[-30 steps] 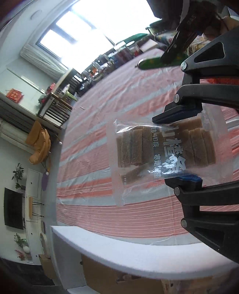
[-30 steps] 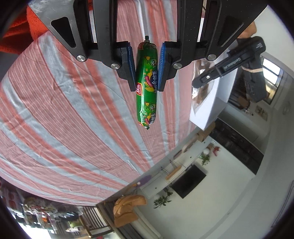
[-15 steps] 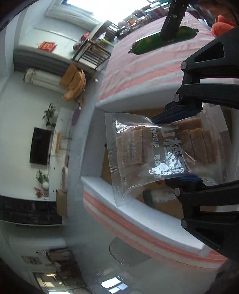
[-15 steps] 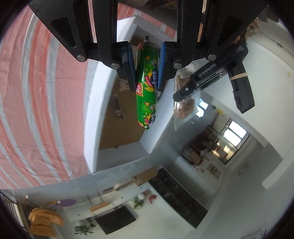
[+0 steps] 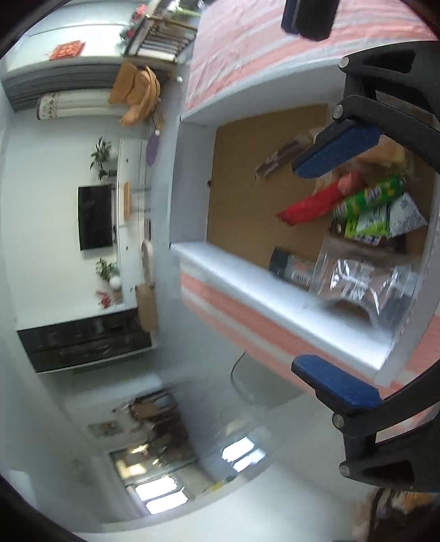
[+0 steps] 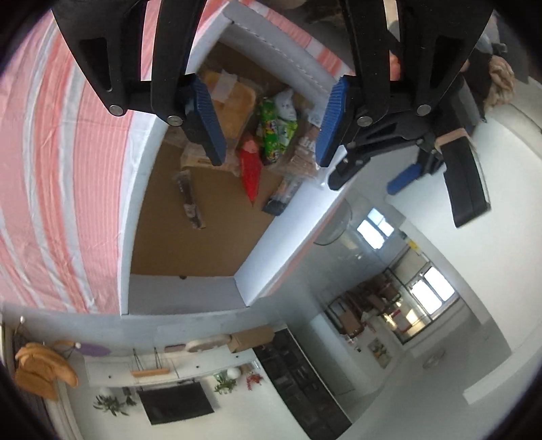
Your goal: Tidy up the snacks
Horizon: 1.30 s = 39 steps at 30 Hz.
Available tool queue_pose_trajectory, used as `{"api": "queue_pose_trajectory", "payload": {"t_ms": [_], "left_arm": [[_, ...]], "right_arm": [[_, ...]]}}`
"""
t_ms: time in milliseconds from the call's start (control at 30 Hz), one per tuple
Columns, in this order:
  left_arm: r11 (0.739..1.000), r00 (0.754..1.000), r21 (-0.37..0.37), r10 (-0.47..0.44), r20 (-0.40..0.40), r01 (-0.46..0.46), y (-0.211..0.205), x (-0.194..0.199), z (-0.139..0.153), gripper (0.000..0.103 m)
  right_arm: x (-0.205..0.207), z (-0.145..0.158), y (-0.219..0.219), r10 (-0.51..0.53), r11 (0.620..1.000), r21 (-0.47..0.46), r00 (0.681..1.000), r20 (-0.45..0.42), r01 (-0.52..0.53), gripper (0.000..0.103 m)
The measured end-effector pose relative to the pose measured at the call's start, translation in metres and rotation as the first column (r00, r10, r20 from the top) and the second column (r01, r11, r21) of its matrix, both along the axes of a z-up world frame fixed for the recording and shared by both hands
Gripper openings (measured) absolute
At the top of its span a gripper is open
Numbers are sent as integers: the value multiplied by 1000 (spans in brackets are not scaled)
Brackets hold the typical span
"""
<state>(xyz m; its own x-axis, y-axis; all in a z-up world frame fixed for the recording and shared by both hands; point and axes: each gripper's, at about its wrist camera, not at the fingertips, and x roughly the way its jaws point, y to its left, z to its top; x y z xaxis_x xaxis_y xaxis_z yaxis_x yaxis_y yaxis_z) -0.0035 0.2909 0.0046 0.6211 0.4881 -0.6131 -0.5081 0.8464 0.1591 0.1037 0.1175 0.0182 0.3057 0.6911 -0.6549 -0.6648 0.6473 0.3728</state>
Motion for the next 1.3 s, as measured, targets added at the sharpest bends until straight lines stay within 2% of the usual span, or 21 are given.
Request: {"api": "queue_pose_trajectory", "payload": {"t_ms": [67,133,233,333,433,600,700,933,1200,1300], "left_arm": [[999,999,13,37,-28,-36,-6,4,3,103],[999,999,-17,34,-33,-35,-7,3,4,103],[996,998,-75,36,-42,-39,1,-3,5,103],[997,998,-64,46,-39,-48,1,-10,10,103],[997,998,-55,48,-48,-50,0,-9,12,103],[995,1000,-100,23,-20,-25,0,-15,15,103],[997,999,-79,20,-26,-22,-3,-16,16,103],[998,1000,-55,-1,-23,0,-13,-16,21,103],[995,1000,-102,-14,7,15,-12,-20,24,103],[997,1000,-80,-8,4,9,-15,-20,23,103]], "right_arm": [[-6,3,0,-4,999,-51,998,57,7,69],[-13,3,0,-15,995,-96,996,87,24,71],[-17,4,-1,-35,985,-164,995,98,51,73],[-22,7,-5,-56,976,-204,992,111,78,76],[-24,10,-11,-79,971,-218,990,115,103,77],[-22,11,-12,-109,958,-252,985,130,139,77],[-19,11,-12,-120,953,-263,984,135,152,77],[-16,7,-10,-119,949,-277,984,131,152,77],[-17,6,-8,-116,949,-278,985,124,147,77],[-19,6,-6,-108,950,-279,986,124,139,77]]}}
